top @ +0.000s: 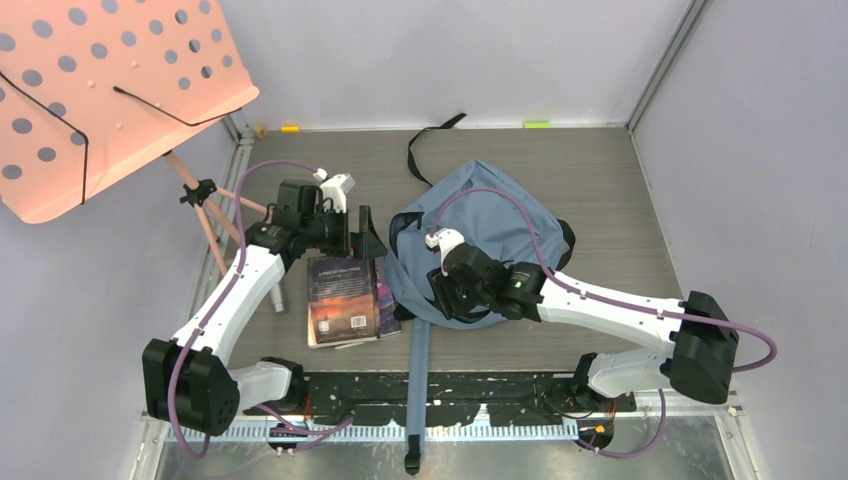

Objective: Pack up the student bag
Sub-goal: Adjust the student bag at the center of the board.

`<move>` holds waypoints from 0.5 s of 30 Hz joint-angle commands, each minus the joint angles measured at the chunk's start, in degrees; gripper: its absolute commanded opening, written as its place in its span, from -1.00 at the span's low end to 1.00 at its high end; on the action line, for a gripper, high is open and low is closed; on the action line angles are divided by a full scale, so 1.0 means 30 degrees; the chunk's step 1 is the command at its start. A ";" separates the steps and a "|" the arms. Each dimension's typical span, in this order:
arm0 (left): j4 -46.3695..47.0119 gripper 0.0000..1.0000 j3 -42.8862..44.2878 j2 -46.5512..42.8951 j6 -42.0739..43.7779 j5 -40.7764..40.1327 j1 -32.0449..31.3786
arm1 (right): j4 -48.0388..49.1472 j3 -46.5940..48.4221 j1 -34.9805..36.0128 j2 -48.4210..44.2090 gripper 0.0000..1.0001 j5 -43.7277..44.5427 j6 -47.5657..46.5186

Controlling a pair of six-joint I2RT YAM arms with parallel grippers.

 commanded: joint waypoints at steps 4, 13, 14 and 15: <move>-0.0126 0.99 -0.0055 -0.0505 0.0075 0.0290 0.0081 | 0.0545 0.0432 0.0110 -0.0674 -0.13 0.1167 -0.0466; -0.0185 0.99 -0.0016 -0.0334 0.0149 0.0290 0.0081 | 0.0547 0.0664 0.0395 0.0232 -0.22 0.0011 -0.0629; -0.0185 0.99 0.0005 -0.0322 0.0159 0.0319 0.0081 | 0.0556 0.0707 0.0437 0.0355 -0.22 -0.0041 -0.0658; -0.0207 0.99 0.0019 -0.0294 0.0160 0.0327 0.0081 | 0.0607 0.0724 0.0514 0.0439 -0.22 -0.0110 -0.0668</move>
